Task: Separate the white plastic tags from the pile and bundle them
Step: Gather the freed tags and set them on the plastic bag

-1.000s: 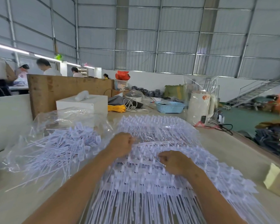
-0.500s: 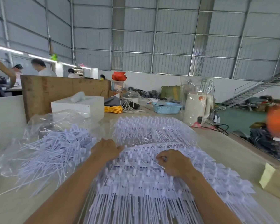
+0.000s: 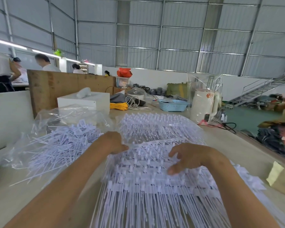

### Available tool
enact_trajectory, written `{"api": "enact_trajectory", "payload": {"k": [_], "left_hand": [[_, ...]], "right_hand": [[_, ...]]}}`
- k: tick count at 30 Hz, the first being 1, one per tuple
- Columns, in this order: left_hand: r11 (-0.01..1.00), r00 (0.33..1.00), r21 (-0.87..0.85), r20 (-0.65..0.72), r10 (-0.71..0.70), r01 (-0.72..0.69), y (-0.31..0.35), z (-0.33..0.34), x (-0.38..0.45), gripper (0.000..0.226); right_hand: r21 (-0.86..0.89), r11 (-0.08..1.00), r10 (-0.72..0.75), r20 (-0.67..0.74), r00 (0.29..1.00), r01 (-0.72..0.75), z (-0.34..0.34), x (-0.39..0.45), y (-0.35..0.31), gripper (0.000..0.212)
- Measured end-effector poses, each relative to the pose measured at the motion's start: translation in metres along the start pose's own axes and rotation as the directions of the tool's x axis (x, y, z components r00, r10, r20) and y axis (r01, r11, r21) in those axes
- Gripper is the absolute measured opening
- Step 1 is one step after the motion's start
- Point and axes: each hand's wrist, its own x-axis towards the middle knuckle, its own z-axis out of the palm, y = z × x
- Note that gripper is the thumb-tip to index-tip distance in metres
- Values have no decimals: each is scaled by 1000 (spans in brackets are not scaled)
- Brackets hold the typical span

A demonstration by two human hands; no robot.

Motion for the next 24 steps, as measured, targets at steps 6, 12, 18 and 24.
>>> {"api": "enact_trajectory", "payload": {"k": [6, 12, 18, 24], "left_hand": [[951, 963, -199, -180, 201, -236, 7, 15, -22, 47], [971, 958, -209, -281, 55, -117, -1, 30, -11, 38], [939, 996, -331, 6, -91, 88, -17, 33, 1, 54], [871, 974, -471, -95, -206, 138, -18, 6, 2, 79]], "right_hand": [[-74, 997, 20, 50, 999, -16, 15, -12, 21, 98], [-3, 997, -81, -105, 991, 82, 26, -25, 40, 85], [-60, 986, -164, -198, 966, 155, 27, -33, 27, 59], [73, 947, -248, -452, 857, 313, 25, -28, -32, 39]]}}
